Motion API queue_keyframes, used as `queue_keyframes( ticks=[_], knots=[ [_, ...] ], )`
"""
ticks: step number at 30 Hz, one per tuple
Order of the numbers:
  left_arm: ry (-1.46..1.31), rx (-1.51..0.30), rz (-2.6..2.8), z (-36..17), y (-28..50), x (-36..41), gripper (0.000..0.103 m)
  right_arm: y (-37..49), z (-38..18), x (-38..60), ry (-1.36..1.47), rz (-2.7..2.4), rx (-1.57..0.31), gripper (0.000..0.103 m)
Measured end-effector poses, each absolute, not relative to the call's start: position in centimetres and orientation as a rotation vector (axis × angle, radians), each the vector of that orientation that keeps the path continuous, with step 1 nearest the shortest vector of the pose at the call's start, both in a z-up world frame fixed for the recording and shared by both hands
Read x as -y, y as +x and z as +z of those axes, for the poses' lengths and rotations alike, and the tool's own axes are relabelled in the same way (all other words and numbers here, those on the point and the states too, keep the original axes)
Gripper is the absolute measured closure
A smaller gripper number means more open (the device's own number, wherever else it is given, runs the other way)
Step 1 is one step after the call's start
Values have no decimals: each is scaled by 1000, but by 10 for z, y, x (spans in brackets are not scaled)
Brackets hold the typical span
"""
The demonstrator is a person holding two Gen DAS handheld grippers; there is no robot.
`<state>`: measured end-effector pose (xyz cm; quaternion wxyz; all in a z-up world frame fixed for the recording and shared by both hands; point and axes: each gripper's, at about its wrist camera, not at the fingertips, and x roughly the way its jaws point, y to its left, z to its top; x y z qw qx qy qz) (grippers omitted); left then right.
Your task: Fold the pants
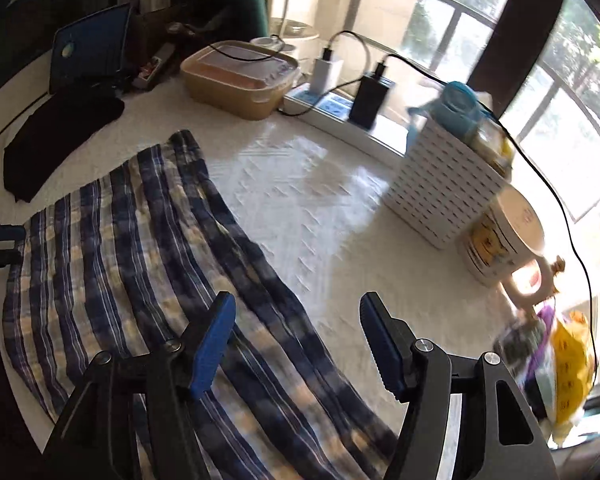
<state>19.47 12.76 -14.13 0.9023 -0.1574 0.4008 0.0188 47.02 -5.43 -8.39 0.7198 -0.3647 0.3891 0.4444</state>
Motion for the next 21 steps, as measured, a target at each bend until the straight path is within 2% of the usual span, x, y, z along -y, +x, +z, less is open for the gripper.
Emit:
queue_keyframes(
  ticks=[12,13,14,16,17,19,21],
  knots=[
    [-371,-785,-100,-152,194,-139,68,459,-127,-95,-868,1177,-936,37],
    [-358,-774,-110,-153,192,-139,71,456,-130,-101,-892,1190,-940,45],
    [-352,-775,-112,-154,193,-139,79,452,-133,-106,-920,1191,-933,66],
    [-334,-783,-102,-158,195,-141,91,447,-138,-115,-972,1163,-906,93],
    [-331,-782,-102,-159,195,-143,95,446,-139,-119,-980,1154,-895,94],
    [-330,-782,-104,-159,196,-144,96,446,-141,-126,-990,1145,-892,99],
    [-318,-782,-103,-159,195,-142,96,449,-144,-136,-987,1125,-881,99]
  ],
)
